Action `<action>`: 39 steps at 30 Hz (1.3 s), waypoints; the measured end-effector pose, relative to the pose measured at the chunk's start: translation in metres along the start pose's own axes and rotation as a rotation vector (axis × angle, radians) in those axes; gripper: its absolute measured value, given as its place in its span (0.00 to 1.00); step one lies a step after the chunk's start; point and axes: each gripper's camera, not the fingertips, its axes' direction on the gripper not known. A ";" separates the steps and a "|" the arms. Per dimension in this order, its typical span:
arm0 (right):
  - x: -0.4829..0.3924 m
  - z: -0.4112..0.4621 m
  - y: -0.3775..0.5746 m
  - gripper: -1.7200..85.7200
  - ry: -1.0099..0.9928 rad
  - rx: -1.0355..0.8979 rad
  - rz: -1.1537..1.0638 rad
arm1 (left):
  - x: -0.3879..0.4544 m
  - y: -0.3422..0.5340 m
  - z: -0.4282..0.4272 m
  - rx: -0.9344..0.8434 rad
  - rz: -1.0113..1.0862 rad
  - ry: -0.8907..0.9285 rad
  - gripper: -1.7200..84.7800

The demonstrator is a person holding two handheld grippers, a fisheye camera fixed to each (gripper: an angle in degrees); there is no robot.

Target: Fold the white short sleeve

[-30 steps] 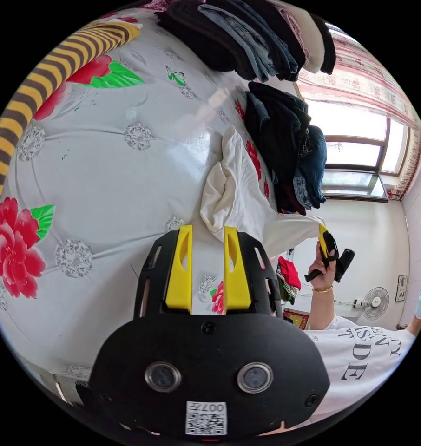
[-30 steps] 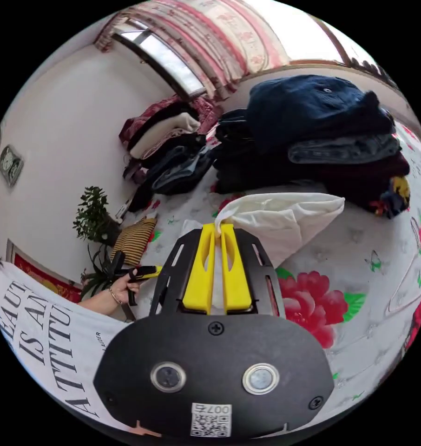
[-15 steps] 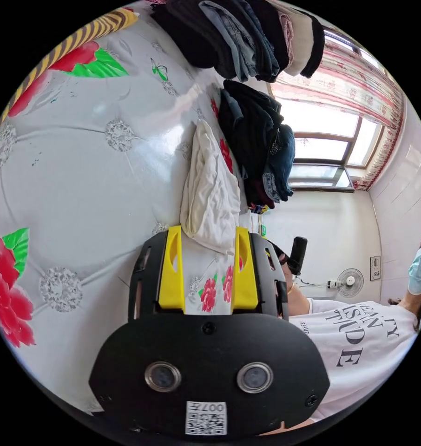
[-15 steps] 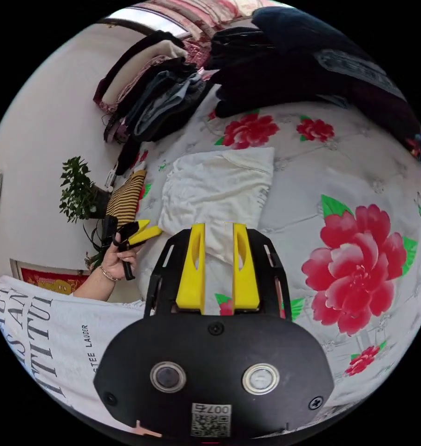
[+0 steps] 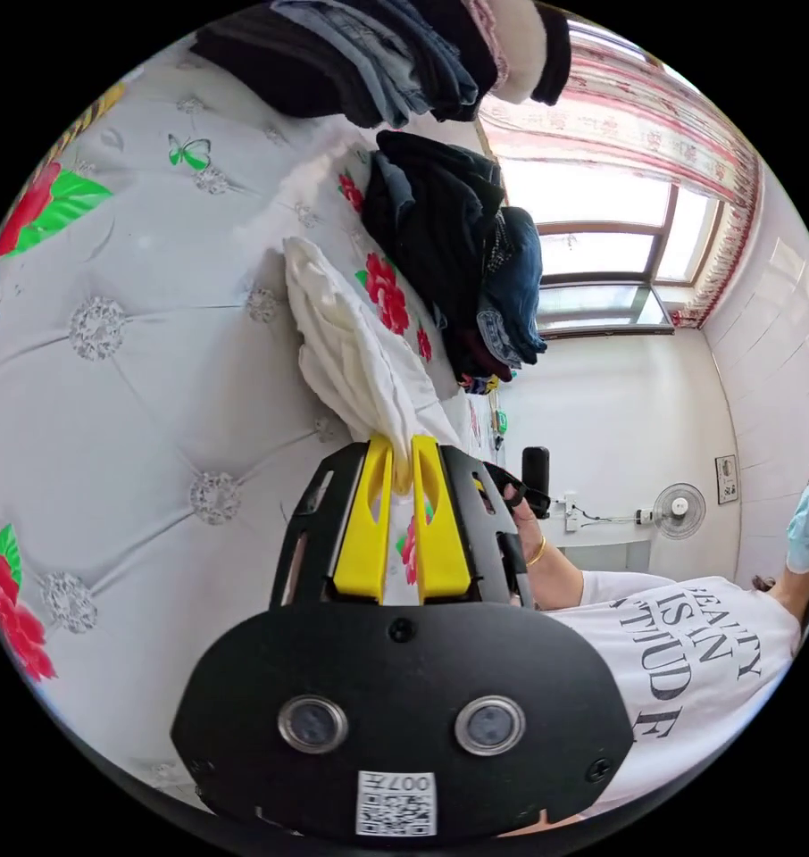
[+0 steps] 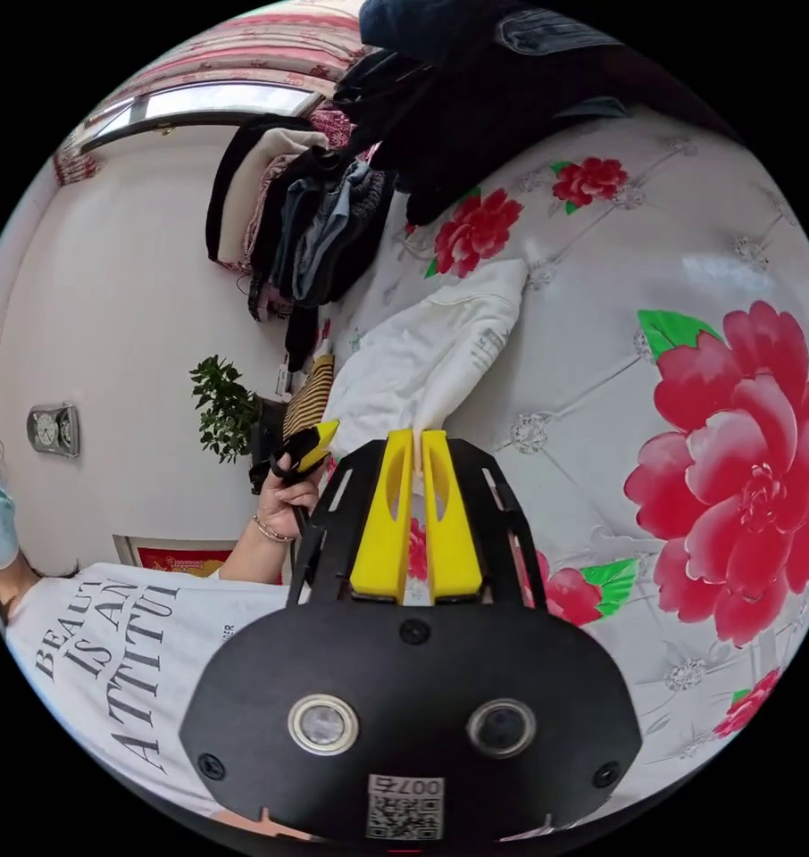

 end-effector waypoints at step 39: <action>0.075 -0.239 0.218 0.04 0.662 0.337 0.006 | 0.252 0.195 0.268 -0.177 0.060 -0.635 0.08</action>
